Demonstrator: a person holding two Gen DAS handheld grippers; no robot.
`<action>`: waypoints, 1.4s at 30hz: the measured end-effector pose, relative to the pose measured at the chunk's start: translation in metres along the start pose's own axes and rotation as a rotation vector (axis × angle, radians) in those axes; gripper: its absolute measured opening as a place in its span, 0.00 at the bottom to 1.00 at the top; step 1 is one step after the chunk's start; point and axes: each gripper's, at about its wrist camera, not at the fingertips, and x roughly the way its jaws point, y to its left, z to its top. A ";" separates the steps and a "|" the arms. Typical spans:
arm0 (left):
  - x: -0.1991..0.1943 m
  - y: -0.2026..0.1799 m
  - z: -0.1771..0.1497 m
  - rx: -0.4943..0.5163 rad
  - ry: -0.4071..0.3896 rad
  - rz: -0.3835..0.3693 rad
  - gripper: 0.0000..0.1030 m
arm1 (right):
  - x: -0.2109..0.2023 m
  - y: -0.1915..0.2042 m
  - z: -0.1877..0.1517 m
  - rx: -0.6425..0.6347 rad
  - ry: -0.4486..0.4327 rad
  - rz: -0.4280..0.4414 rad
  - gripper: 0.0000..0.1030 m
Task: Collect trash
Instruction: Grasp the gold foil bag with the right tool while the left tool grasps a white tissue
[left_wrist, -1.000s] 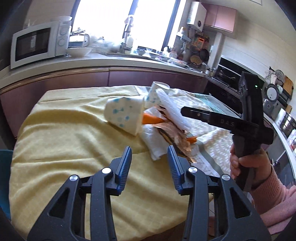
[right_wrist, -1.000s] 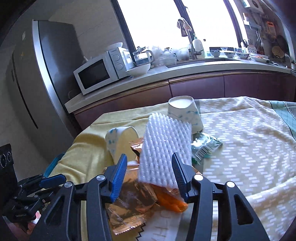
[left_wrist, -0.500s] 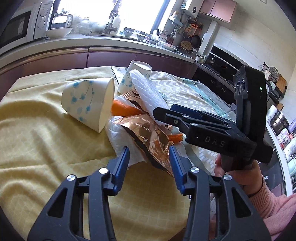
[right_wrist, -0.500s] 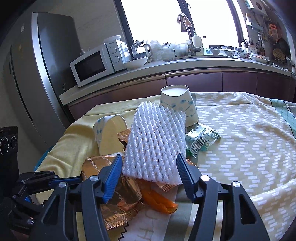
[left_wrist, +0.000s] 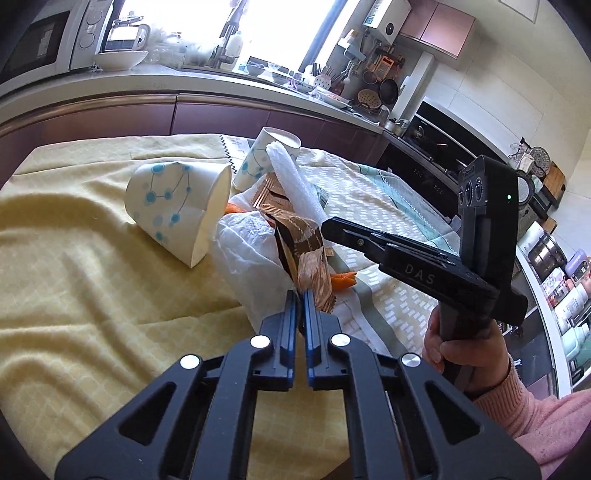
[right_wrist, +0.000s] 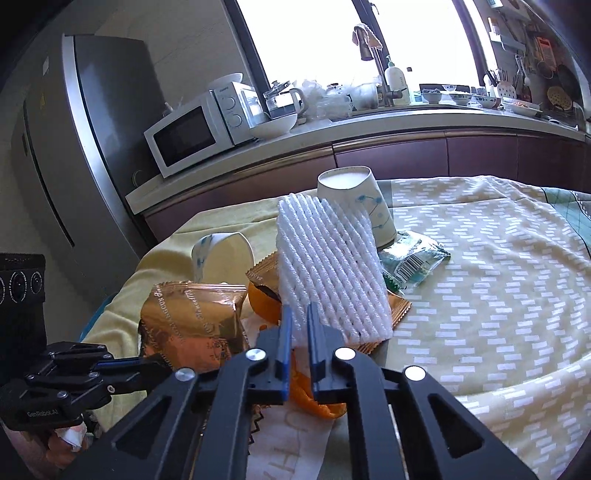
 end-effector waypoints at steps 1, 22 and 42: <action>-0.004 0.001 0.000 0.000 -0.007 -0.002 0.04 | -0.002 -0.001 0.001 0.004 -0.006 0.004 0.02; -0.061 0.032 -0.020 0.012 -0.070 0.073 0.04 | 0.013 0.053 -0.003 -0.021 0.104 0.417 0.49; -0.095 0.070 -0.030 -0.028 -0.127 0.263 0.45 | 0.009 0.051 -0.005 0.000 0.088 0.427 0.09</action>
